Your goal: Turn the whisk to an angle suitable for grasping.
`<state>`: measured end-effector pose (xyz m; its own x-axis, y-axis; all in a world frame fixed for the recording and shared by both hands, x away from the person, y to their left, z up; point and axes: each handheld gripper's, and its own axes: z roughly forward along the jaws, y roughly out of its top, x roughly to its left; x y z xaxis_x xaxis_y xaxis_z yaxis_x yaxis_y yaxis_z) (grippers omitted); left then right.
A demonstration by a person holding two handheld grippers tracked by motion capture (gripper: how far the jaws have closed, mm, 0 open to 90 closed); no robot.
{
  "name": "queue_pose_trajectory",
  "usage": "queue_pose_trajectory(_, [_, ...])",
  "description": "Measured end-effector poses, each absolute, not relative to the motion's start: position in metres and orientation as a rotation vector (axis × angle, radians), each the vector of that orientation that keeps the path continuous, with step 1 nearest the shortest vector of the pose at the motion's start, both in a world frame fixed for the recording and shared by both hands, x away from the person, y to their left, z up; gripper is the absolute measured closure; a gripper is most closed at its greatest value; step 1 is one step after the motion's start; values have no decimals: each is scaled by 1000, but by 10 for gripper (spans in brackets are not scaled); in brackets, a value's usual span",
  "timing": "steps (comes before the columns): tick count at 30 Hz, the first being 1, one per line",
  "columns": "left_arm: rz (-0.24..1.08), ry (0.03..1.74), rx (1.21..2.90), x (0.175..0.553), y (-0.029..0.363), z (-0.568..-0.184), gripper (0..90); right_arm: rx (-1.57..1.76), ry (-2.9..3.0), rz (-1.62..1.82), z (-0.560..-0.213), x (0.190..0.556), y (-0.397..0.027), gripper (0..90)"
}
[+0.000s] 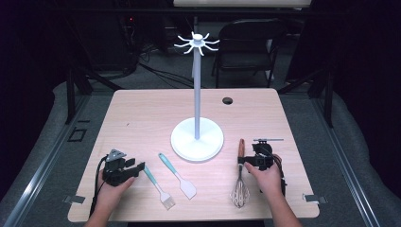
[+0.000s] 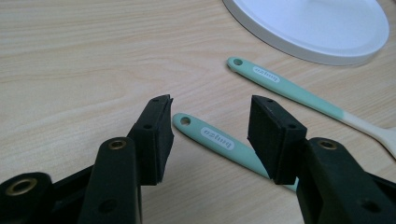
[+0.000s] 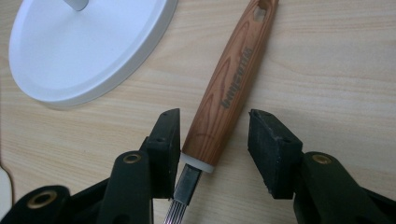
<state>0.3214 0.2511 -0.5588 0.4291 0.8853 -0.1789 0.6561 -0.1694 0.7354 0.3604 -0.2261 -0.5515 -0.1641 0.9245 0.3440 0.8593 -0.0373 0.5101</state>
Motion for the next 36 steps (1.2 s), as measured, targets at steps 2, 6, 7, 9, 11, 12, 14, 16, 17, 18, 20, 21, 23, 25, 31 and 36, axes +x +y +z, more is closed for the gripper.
queue_pose_trajectory(2, [375, 1308, 1911, 322, 251, -559, 495, 1984, 2104, 983, -555, 361, -227, 543])
queue_pose_trajectory(6, [388, 1312, 1927, 322, 249, -560, 494, 1986, 2133, 1024, -557, 362, -226, 535])
queue_pose_trajectory(7, [388, 1312, 1927, 322, 249, -560, 495, 1986, 2133, 1024, -557, 362, -226, 535])
queue_pose_trajectory(9, [386, 1308, 1929, 323, 249, -561, 494, 1975, 2141, 1037, -557, 362, -223, 531])
queue_pose_trajectory(11, [386, 1307, 1929, 323, 249, -561, 495, 1973, 2139, 1046, -556, 361, -223, 539])
queue_pose_trajectory(12, [385, 1306, 1929, 323, 249, -561, 495, 1974, 2144, 1043, -555, 361, -223, 549])
queue_pose_trajectory(14, [385, 1305, 1930, 322, 249, -561, 495, 1974, 2135, 1045, -555, 361, -222, 579])
queue_pose_trajectory(16, [385, 1304, 1931, 323, 249, -561, 495, 1967, 2120, 1014, -555, 361, -220, 618])
queue_pose_trajectory(17, [385, 1303, 1932, 323, 249, -561, 495, 1967, 2121, 1012, -555, 361, -220, 629])
queue_pose_trajectory(18, [384, 1302, 1931, 323, 249, -561, 495, 1968, 2114, 1014, -555, 361, -220, 632])
queue_pose_trajectory(20, [385, 1304, 1931, 323, 249, -561, 495, 1969, 2115, 1031, -555, 361, -219, 644])
queue_pose_trajectory(21, [385, 1305, 1930, 323, 249, -561, 495, 1973, 2116, 1036, -555, 362, -219, 657])
queue_pose_trajectory(23, [382, 1304, 1934, 323, 249, -561, 495, 1970, 2107, 1037, -555, 362, -219, 666])
queue_pose_trajectory(25, [380, 1305, 1936, 323, 250, -561, 495, 1967, 2110, 1035, -555, 362, -219, 669])
queue_pose_trajectory(31, [380, 1307, 1931, 323, 250, -561, 494, 1989, 2095, 1017, -559, 364, -219, 635])
queue_pose_trajectory(36, [379, 1306, 1930, 323, 250, -561, 495, 2039, 2079, 1072, -563, 366, -222, 623])
